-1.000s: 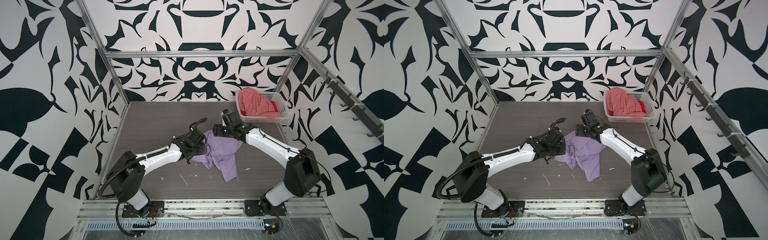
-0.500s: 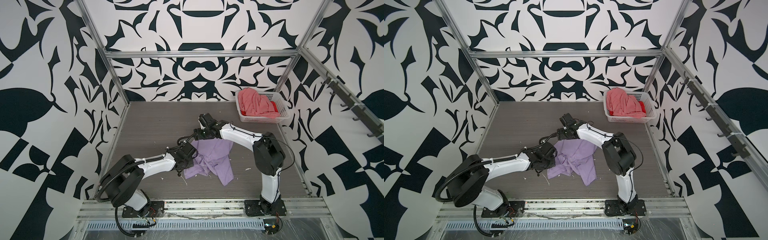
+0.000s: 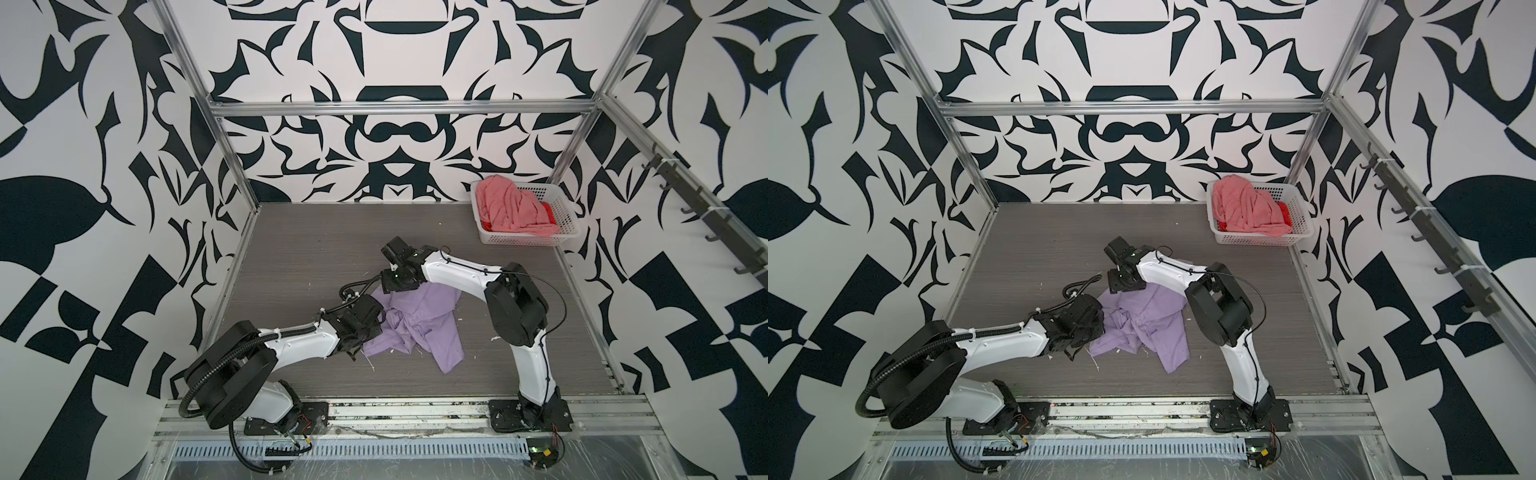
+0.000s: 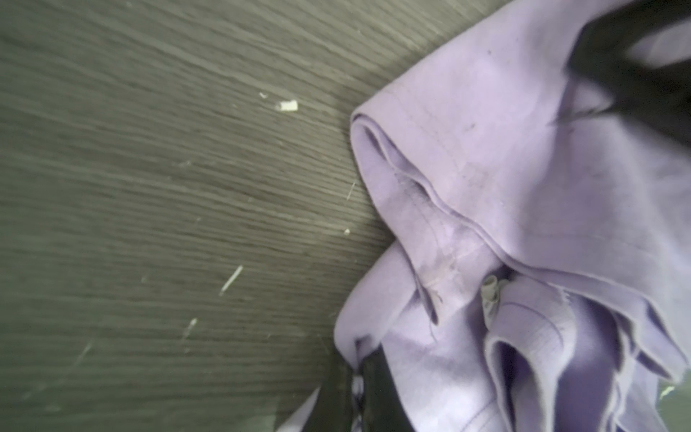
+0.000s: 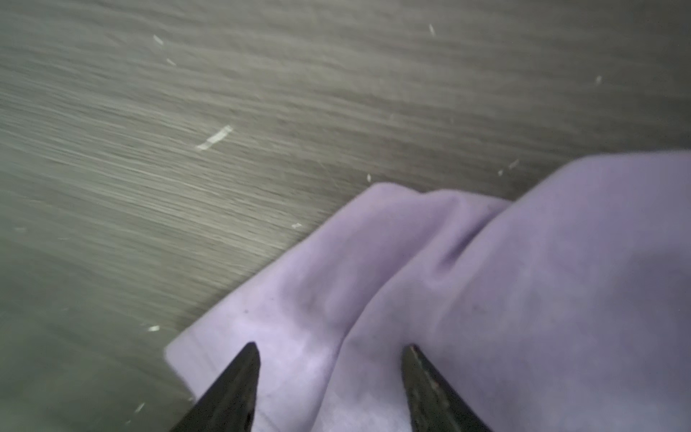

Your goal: Fold and stack the t-shirts

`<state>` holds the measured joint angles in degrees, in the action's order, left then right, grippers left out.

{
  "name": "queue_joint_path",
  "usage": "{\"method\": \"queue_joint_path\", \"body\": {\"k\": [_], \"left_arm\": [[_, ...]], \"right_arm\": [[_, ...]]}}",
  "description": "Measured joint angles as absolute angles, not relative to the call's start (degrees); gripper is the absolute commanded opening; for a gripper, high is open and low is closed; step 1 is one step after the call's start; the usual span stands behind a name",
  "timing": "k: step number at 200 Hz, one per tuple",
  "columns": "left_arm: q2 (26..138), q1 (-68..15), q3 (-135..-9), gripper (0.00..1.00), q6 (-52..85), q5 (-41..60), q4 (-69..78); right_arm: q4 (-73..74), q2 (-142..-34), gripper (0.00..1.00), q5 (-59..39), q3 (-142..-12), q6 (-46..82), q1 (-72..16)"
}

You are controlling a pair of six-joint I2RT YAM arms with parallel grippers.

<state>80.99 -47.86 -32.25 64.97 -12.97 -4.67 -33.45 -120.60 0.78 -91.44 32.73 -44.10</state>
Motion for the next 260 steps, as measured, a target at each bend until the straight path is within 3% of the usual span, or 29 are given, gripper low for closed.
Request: {"method": "queue_joint_path", "body": {"k": [11,28,43,106,133,162,208,260], "left_arm": [[80.5,-47.9,-32.2,0.03,65.2,-13.3,-4.7],[79.4,-47.9,-32.2,0.02,65.5,-13.9,-5.0],[78.5,-47.9,-32.2,0.02,65.7,-14.4,-5.1],[73.4,-47.9,-30.1,0.00,66.7,-17.0,-6.0],[69.5,-47.0,-29.7,0.00,66.5,-18.6,-7.8],[65.2,-42.6,-29.7,0.00,64.8,-19.1,-9.7],[57.2,-32.3,-33.0,0.00,57.8,-17.5,-14.2],[59.8,-30.2,-42.1,0.00,50.5,-14.3,-18.3]], "right_arm": [[-35.3,-120.9,0.48,1.9,-91.4,33.3,-44.4],[-36.9,-120.9,0.17,3.3,-91.0,34.2,-44.8],[-37.9,-120.8,0.00,4.4,-90.8,34.7,-44.8],[-41.5,-117.3,0.00,9.1,-90.9,35.4,-44.6],[-42.0,-107.6,0.00,11.0,-91.7,34.7,-41.6],[-39.7,-92.7,0.00,13.0,-90.8,34.2,-32.2],[-38.7,-71.9,0.00,15.9,-76.3,33.2,-17.5],[-38.6,-68.3,0.00,9.0,-58.2,36.8,-15.7]]}}
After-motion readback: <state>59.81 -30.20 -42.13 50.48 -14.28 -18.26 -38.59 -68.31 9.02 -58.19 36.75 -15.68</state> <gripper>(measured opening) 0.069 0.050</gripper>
